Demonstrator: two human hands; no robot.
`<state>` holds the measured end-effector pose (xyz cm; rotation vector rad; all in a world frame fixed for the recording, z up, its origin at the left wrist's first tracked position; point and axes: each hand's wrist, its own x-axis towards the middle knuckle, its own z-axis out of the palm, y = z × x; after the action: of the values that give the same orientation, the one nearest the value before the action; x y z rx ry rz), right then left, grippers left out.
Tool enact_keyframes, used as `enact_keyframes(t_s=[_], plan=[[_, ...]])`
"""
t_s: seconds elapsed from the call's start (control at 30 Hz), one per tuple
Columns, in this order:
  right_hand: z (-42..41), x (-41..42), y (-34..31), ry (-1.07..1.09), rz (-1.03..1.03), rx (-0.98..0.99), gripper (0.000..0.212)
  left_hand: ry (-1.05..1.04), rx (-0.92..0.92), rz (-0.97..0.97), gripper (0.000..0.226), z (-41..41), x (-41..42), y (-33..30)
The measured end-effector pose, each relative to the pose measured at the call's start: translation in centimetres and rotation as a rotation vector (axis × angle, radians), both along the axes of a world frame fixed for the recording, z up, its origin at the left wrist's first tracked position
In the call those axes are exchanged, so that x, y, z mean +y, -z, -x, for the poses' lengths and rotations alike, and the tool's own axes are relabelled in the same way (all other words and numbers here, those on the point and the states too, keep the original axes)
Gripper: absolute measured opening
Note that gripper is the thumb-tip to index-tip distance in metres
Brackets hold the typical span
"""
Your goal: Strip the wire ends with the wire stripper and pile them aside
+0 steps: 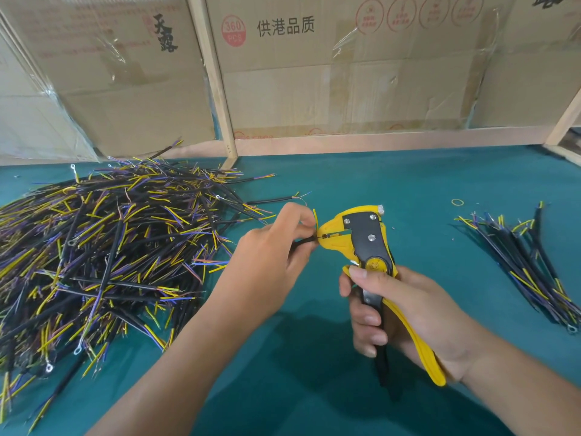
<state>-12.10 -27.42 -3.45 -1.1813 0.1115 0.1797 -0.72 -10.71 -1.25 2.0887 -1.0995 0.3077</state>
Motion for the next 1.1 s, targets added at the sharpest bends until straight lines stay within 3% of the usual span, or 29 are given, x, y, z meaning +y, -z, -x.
enact_keyframes(t_s=[0.4,0.63,0.83,1.1], plan=[[0.1,-0.1,-0.4,0.051,0.066,0.013,0.033,-0.01,0.014,0.008,0.033,0.1,-0.1,0.2],[-0.2,-0.9,-0.7,0.118,-0.005,-0.005,0.028,-0.09,-0.036,0.058,0.019,-1.0,0.5,0.0],[-0.9,-1.0,-0.1,0.144,-0.044,-0.098,0.034,-0.086,-0.072,0.036,0.027,-0.8,0.7,-0.1],[-0.5,-1.3,0.4,-0.04,0.072,-0.083,0.035,-0.059,-0.214,0.019,0.03,-0.8,0.9,-0.5]])
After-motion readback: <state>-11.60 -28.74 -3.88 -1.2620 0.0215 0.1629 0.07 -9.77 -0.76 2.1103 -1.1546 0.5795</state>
